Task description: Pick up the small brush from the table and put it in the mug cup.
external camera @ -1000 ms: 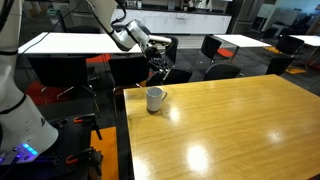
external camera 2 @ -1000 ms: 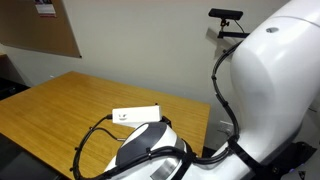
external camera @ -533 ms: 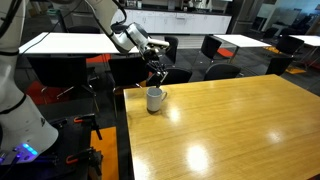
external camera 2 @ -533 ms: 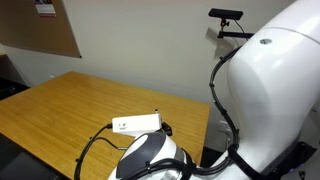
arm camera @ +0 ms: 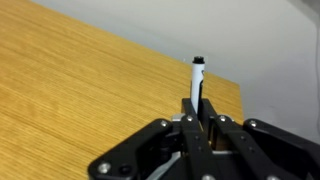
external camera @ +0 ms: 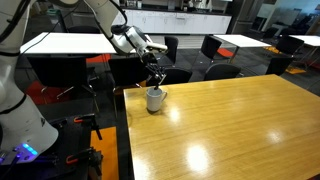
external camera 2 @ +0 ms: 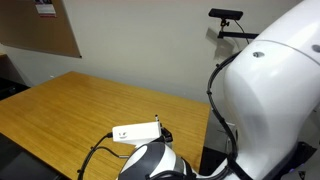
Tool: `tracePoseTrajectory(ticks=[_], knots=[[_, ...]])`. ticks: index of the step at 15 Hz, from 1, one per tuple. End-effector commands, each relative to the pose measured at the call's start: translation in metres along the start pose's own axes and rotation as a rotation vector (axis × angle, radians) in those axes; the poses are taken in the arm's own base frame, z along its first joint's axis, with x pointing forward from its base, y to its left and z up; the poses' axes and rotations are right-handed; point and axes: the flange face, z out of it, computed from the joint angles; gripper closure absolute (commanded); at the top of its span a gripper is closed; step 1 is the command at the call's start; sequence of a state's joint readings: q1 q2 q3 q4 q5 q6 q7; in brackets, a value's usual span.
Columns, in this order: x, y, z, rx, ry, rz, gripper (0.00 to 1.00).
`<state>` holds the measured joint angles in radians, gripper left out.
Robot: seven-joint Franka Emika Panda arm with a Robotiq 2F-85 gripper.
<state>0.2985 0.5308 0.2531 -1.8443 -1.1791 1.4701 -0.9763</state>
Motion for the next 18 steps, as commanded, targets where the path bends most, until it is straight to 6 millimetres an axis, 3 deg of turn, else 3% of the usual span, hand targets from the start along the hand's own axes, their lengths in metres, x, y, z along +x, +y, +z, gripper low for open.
tracePoseTrajectory(ticks=[1, 3, 4, 6, 10, 13, 18], knots=[[0.0, 0.0, -0.005, 0.005, 0.003, 0.006, 0.97], [0.003, 0.0, -0.006, 0.004, 0.002, -0.006, 0.97], [0.004, 0.001, -0.006, 0.006, 0.007, -0.011, 0.64], [0.004, 0.001, -0.007, 0.005, 0.013, -0.015, 0.56], [0.0, 0.001, -0.007, 0.007, 0.015, -0.008, 0.24], [-0.013, -0.001, -0.005, 0.011, 0.028, 0.018, 0.03], [-0.06, -0.011, 0.018, 0.069, 0.081, 0.112, 0.0]])
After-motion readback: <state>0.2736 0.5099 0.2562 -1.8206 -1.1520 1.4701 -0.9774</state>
